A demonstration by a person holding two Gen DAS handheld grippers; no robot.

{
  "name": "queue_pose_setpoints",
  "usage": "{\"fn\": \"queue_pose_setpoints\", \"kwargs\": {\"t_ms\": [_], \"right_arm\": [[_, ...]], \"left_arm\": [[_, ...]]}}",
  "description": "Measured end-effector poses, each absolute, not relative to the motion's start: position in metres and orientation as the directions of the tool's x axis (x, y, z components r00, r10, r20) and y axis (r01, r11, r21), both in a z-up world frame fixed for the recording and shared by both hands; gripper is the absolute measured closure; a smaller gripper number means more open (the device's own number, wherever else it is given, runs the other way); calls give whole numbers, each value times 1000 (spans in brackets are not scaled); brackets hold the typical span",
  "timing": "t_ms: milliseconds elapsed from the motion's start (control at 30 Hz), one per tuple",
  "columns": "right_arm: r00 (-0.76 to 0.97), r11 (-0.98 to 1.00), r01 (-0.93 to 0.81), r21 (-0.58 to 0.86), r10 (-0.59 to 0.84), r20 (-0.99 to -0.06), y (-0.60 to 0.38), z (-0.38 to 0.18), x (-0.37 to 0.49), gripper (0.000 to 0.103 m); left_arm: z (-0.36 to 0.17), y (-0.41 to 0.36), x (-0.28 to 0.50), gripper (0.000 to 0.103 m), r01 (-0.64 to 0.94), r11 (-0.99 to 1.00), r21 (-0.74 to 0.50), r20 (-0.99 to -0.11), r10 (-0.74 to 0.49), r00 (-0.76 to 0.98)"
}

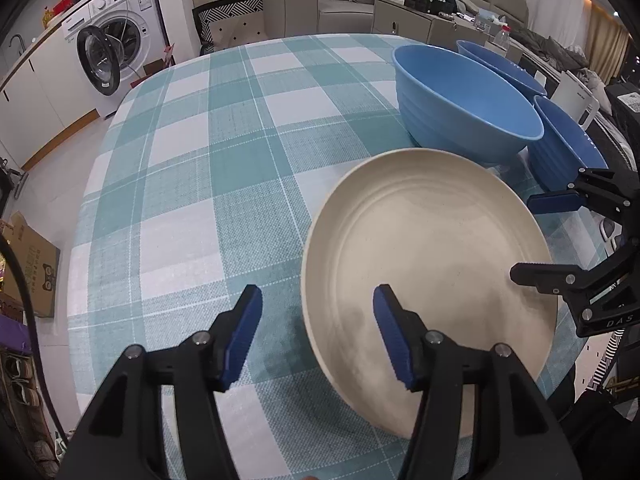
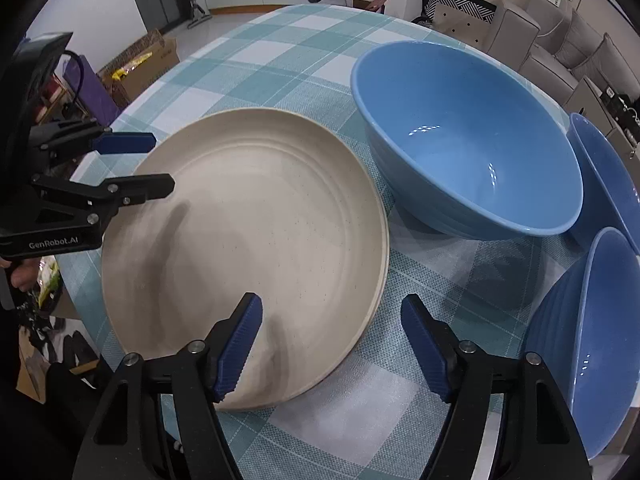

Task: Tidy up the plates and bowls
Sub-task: 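Open both grippers to release the plates onto the stacks, then move both open grippers over the blue bowls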

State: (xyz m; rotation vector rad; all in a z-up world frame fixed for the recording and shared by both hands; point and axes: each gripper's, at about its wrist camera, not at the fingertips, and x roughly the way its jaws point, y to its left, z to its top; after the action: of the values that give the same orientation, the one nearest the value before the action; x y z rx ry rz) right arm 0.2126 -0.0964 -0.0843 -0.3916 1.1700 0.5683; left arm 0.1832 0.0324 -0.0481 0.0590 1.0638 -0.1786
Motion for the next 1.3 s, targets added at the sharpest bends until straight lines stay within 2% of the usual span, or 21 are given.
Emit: {"fn": "queue_pose_setpoints", "kwargs": {"t_ms": [100,133,267,300,367,400,567,900,1300], "right_arm": [[282,805,-593,29,241,-929,-101,-80,212,26],[284,807,-589,38,251,-925,-103,-78,214,25],[305,819,-569,79,299,-904,-116,-66,217,15],[311,822,-563,90,312,-898,-120,-61,216,13],[329,825,-556,99,327,-886,-126,-54,216,1],[340,826,-554,104,338,-878,-129,-51,216,1],[371,835,-532,136,375,-849,-141,-35,214,0],[507,870,-475,133,394,-767,-185,20,200,0],[597,881,-413,231,453,-662,-254,75,202,0]], "left_arm": [[-44,35,184,30,158,986,-43,-858,-118,500],[-42,37,184,22,152,987,-44,-853,-116,508],[-32,38,185,0,142,989,-39,-835,-110,539],[-30,39,186,0,129,991,-36,-832,-101,545],[-27,42,189,0,109,993,-44,-835,-96,542],[-25,43,191,0,104,993,-56,-833,-104,543],[-11,41,192,0,105,989,-106,-806,-148,573],[26,27,195,0,145,986,-80,-755,-155,637],[66,10,210,0,153,986,-64,-702,-154,696]]}}
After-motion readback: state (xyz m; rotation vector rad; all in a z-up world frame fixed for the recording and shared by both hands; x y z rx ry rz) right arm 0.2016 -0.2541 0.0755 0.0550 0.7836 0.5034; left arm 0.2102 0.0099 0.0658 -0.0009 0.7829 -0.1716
